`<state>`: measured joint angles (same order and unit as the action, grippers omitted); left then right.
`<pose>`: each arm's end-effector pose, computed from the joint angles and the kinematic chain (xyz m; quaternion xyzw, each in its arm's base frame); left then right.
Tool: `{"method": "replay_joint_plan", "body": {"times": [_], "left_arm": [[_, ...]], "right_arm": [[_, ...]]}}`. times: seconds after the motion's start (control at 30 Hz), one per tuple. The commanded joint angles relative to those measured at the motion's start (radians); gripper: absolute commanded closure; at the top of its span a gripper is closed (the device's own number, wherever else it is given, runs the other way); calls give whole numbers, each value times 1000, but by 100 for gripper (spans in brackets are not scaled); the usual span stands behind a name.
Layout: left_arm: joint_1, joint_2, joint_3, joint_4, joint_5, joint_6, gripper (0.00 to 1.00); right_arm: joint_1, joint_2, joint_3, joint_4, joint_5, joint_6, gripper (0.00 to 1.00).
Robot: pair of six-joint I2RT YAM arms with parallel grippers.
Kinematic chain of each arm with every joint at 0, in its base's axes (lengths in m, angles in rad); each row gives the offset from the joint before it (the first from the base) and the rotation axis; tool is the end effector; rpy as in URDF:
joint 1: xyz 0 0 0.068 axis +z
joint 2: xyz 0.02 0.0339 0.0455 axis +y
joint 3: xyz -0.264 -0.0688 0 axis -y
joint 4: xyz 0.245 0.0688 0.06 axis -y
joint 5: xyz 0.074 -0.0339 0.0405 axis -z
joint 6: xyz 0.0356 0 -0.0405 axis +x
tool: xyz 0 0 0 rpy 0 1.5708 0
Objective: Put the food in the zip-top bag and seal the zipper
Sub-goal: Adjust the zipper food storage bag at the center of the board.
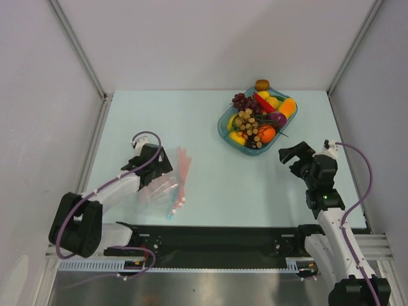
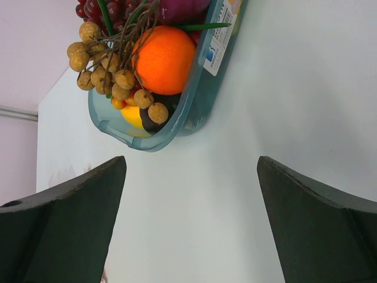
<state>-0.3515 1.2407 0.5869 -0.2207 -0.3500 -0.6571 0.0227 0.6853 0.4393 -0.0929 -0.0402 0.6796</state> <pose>0.2242 -0.0692 0.1794 -0.1996 0.9058 -0.0190 0.3732 0.1711 0.0053 0.2427 0.2523 0.7762 0.2141 0.5367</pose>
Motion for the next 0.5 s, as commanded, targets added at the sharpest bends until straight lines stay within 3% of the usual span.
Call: {"method": "replay_joint_plan", "body": {"times": [0.0, 0.07, 0.17, 0.2, 0.27, 0.3, 0.37, 0.47], "left_arm": [[-6, 84, 74, 6, 6, 37, 0], [-4, 126, 67, 33, 38, 25, 2], [0, 175, 68, 55, 60, 19, 21], [0, 169, 68, 58, 56, 19, 34], [0, 149, 50, 81, 65, 30, 51], [2, 138, 45, 86, 63, 36, 71], [0, 103, 42, 78, 57, 45, 98], [-4, 25, 42, 54, 45, 54, 100]], "right_arm": [[2, -1, -1, 38, -15, 1, 0], [2, -3, -1, 39, -16, 1, 0], [2, -6, 1, 38, -21, 1, 0], [3, -9, 1, 33, -20, 1, 0], [2, -12, -1, 36, -21, 2, 0], [2, -15, -1, 35, -20, 0, 0], [3, -15, -2, 36, -20, 1, 0], [3, -12, -1, 39, -23, -3, 0]]}}
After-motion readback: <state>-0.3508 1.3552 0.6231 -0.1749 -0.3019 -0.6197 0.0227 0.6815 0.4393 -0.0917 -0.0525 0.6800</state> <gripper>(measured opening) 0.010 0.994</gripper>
